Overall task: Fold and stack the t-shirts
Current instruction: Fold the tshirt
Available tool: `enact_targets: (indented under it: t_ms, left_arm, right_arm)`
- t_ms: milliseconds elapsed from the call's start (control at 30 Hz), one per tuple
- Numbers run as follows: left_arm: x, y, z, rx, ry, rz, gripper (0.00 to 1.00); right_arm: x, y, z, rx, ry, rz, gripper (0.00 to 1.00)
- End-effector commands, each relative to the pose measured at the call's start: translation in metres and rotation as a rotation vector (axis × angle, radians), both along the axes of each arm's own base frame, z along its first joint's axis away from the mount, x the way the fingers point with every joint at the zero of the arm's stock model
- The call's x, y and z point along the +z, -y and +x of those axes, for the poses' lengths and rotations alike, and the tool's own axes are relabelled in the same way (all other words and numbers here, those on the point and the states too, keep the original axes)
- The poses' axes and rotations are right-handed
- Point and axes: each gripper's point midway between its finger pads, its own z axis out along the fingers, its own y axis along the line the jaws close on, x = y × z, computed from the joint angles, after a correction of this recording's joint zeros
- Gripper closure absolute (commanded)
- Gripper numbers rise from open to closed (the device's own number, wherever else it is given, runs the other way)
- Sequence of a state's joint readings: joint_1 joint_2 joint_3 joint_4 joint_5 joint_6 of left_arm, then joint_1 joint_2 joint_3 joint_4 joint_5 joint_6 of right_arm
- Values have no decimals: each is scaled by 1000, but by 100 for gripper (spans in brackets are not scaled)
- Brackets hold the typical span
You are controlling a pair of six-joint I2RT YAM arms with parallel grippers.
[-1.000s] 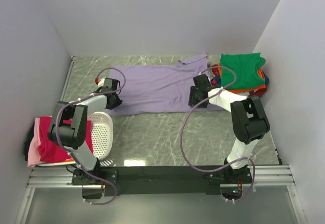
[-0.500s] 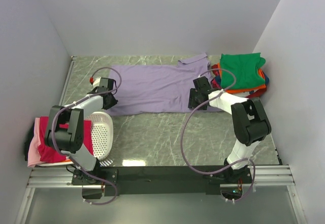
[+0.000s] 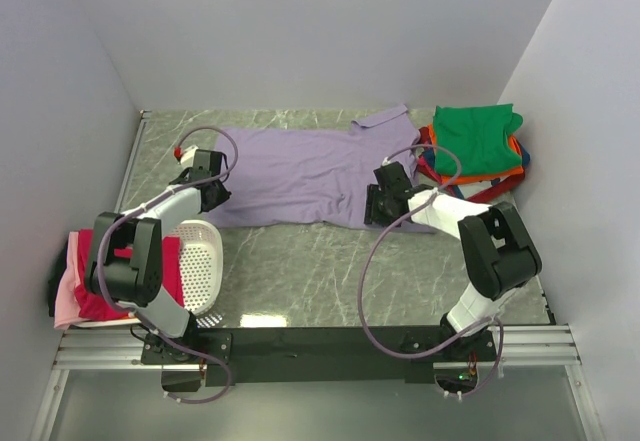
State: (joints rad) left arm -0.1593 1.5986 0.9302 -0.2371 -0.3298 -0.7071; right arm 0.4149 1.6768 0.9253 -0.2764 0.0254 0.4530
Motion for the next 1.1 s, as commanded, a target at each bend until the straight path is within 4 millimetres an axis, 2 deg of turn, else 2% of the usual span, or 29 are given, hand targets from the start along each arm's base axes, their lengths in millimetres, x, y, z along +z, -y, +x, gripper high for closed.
enact_targets:
  t_ms: [0,133,300,600,900,1067]
  left_arm:
    - [-6,6,5,-35,12,-23,72]
    - [-26,16,3,-72,-43,-58,72]
    - [-32,24,3,-97,-51,-98,72]
    - [-43,5,-9,-50,-97,-58,72]
    - [-46,-18,-19,5,-108,-34,72]
    - [-32,-25,-17,37,-78,-16,72]
  right_arm:
    - [-30,15,-60,-8,-206,-50,43]
    - [-27,20,-61,-23,-196,-67,43]
    - [-23,24,-63,-26,-186,-77,43]
    - [-23,23,-64,-20,-193,-78,43]
    - [15,12,-32,8,-109,-60,43]
    - [48,3,-13,24,-34,-40,43]
